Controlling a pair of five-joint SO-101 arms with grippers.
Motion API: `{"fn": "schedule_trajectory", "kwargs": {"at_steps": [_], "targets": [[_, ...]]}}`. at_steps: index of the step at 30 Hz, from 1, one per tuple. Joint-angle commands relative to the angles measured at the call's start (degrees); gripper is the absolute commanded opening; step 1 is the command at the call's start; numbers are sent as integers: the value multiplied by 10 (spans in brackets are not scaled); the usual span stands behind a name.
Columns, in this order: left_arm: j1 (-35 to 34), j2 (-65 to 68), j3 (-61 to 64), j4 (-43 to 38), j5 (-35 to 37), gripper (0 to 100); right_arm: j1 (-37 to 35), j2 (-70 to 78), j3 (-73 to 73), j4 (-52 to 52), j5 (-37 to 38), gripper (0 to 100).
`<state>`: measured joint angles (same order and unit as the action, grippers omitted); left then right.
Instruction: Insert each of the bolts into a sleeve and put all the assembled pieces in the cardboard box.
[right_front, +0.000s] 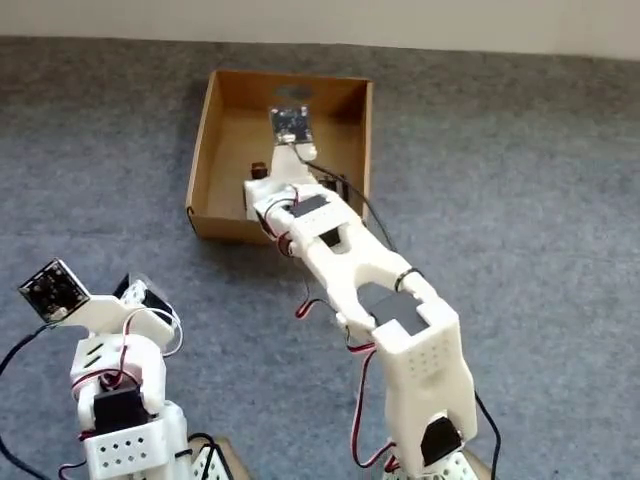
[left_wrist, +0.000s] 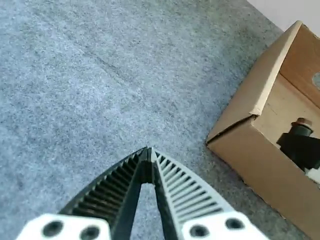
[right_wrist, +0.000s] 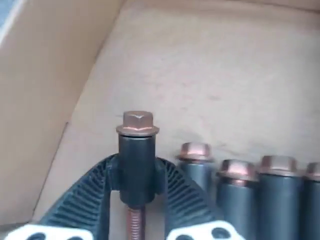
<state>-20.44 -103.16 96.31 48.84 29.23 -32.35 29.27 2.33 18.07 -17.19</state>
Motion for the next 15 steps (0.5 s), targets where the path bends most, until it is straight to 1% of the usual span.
{"fn": "schedule_trajectory", "kwargs": {"at_steps": [1,11,13,15], "targets": [[11,-5,8,-1,-4,8,19,-10,-29,1,5,7],[11,-5,8,-1,-4,8,16,-8,-25,2,1,10],[11,-5,8,-1,-4,8,20,-8,-25,3,-31,20],[11,-5,8,-1,-4,8,21,-8,-29,29,-71,72]]}}
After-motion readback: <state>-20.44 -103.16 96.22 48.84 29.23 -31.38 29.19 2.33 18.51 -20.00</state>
